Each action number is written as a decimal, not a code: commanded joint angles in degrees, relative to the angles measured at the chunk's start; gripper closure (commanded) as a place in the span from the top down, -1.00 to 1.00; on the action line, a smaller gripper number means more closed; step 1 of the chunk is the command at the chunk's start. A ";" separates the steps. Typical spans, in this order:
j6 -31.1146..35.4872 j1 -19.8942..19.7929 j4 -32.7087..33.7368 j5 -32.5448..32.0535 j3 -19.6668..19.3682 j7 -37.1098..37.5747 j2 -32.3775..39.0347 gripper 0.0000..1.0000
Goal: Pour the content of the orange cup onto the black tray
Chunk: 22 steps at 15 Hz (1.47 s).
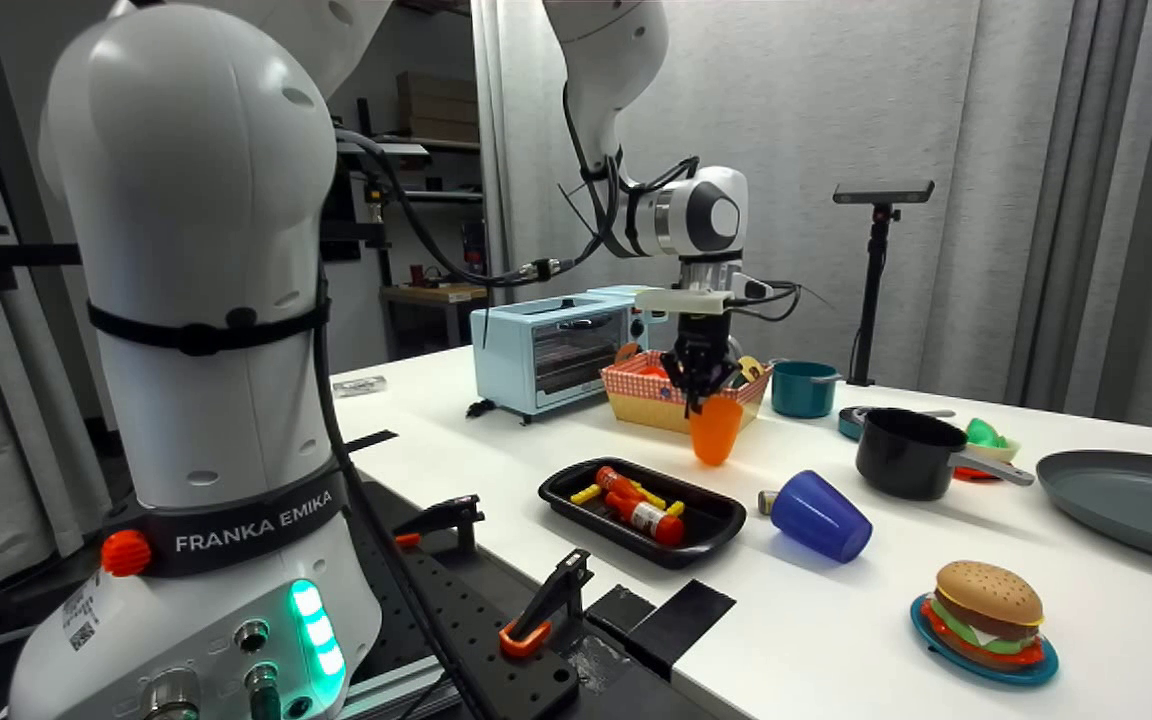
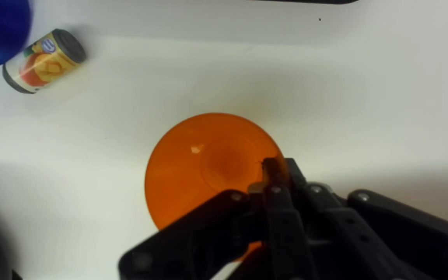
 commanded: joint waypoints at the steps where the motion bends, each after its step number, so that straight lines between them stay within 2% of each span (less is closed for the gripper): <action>1: 0.79 0.20 1.19 1.27 0.05 0.76 1.10 -0.97; 2: 0.67 0.15 1.19 1.35 0.11 0.69 1.16 -0.97; 3: 0.63 0.15 1.18 1.36 0.11 0.69 1.20 -0.88; 4: 0.52 0.14 1.19 1.39 0.13 0.67 1.26 -0.38; 5: 0.47 0.15 1.18 1.37 0.13 0.67 1.31 -0.38; 6: 0.47 0.15 1.16 1.38 0.13 0.66 1.35 -0.26; 14: 0.50 -0.01 0.96 1.51 0.12 0.63 1.26 0.92; 16: 0.51 -0.11 0.75 1.57 0.09 0.59 0.95 1.00; 22: 0.55 -0.64 -0.99 2.30 -0.24 0.66 -1.93 1.00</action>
